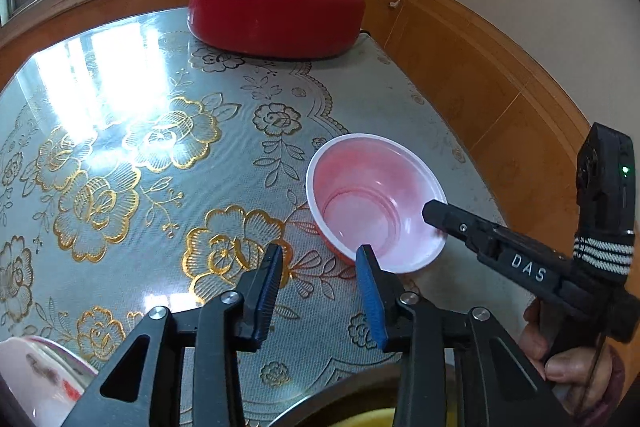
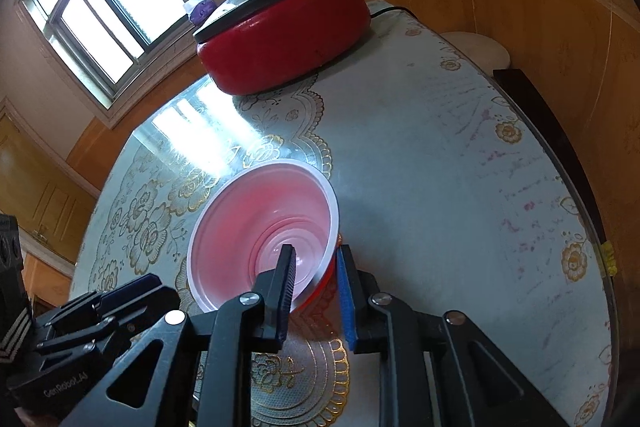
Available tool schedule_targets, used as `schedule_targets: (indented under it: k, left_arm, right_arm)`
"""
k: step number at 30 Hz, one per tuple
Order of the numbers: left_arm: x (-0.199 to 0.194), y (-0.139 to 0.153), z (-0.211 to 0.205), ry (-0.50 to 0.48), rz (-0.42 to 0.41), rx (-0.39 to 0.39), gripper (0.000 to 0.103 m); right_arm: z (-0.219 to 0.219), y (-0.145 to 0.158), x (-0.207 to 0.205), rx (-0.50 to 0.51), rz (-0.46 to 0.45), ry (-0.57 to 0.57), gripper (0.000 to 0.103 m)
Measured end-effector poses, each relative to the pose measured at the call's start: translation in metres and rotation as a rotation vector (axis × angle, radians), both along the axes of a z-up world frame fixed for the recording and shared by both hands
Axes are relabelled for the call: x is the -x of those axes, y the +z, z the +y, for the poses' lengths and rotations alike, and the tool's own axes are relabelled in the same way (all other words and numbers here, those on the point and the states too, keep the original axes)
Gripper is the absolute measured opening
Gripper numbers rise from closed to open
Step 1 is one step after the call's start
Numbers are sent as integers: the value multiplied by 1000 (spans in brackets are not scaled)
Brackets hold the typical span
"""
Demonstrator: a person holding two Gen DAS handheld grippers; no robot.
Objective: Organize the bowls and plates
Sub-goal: 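Grasp the rim of the red bowl with the left gripper, then lift the red bowl and carry it over the steel basin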
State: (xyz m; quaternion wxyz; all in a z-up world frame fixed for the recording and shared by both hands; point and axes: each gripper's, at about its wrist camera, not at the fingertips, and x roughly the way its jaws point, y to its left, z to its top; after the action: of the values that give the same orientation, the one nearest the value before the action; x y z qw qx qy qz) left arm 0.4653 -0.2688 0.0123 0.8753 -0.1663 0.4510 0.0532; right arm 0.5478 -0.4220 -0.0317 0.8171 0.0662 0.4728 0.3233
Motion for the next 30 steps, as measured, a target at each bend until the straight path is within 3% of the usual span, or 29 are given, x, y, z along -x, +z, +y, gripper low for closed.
schedule_targets:
  k: [4,5,10,19,30]
  left_arm:
    - [-20,-8,-11,-23,17,-46,30]
    - [-23,-12,-11,-24,28,-41,23]
    - [-23,-18,-7,-14,34,-14,15]
    - [15,2,-16,-23,-30,-40,14]
    - [75,26,-30,0,-100,-88,14]
  right_arm:
    - [3,-4,0,7,-6,16,12]
    - [3,-5,-1,9,-7,15,12]
    - [-1,-6,-2,2,9,12,11]
    - [-8,6,13,-70,31,37,11]
    - [-11,28,47,-106,-18,104,11]
